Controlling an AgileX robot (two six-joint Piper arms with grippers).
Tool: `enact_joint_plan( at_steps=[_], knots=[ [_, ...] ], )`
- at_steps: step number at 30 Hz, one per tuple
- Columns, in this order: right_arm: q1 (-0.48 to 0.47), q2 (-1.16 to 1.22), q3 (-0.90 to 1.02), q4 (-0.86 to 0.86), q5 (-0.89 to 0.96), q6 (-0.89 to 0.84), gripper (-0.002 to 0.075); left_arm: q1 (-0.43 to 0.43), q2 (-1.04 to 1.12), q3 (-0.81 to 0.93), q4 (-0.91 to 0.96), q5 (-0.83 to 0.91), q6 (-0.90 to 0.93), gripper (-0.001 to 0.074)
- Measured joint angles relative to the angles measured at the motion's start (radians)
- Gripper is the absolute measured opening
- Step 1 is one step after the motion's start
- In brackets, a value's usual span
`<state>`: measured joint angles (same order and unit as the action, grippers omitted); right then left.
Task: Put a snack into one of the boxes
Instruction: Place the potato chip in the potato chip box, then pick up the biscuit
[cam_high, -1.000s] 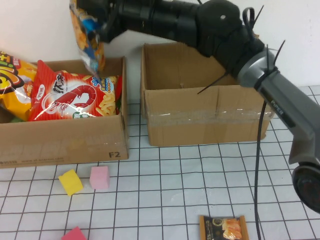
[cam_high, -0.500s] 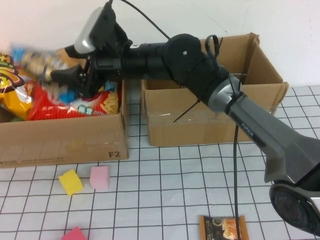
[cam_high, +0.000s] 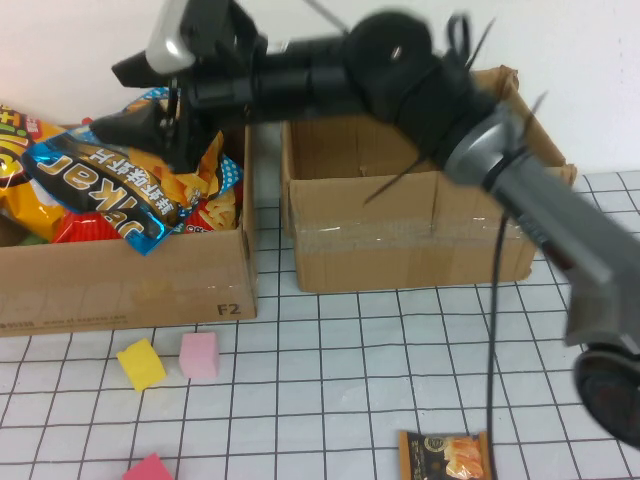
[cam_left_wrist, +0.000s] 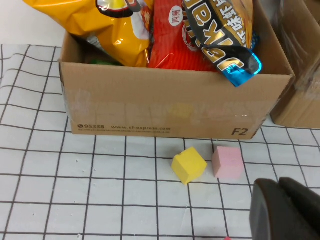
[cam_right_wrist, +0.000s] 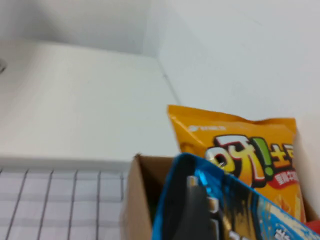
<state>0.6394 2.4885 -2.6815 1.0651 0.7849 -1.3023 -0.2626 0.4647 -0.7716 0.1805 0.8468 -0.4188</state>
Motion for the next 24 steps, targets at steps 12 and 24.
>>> enact_joint_plan(
  at_steps=[12, 24],
  knots=[
    [-0.007, -0.205, -0.001, -0.583, 0.429, 0.465, 0.0011, 0.0, 0.06, 0.0, -0.135, -0.002, 0.135, -0.0002],
    [-0.012, -0.411, 0.382, -0.943, 0.429, 0.649, 0.0004, 0.0, 0.235, 0.0, -0.24, -0.024, 0.282, -0.0002]
  ],
)
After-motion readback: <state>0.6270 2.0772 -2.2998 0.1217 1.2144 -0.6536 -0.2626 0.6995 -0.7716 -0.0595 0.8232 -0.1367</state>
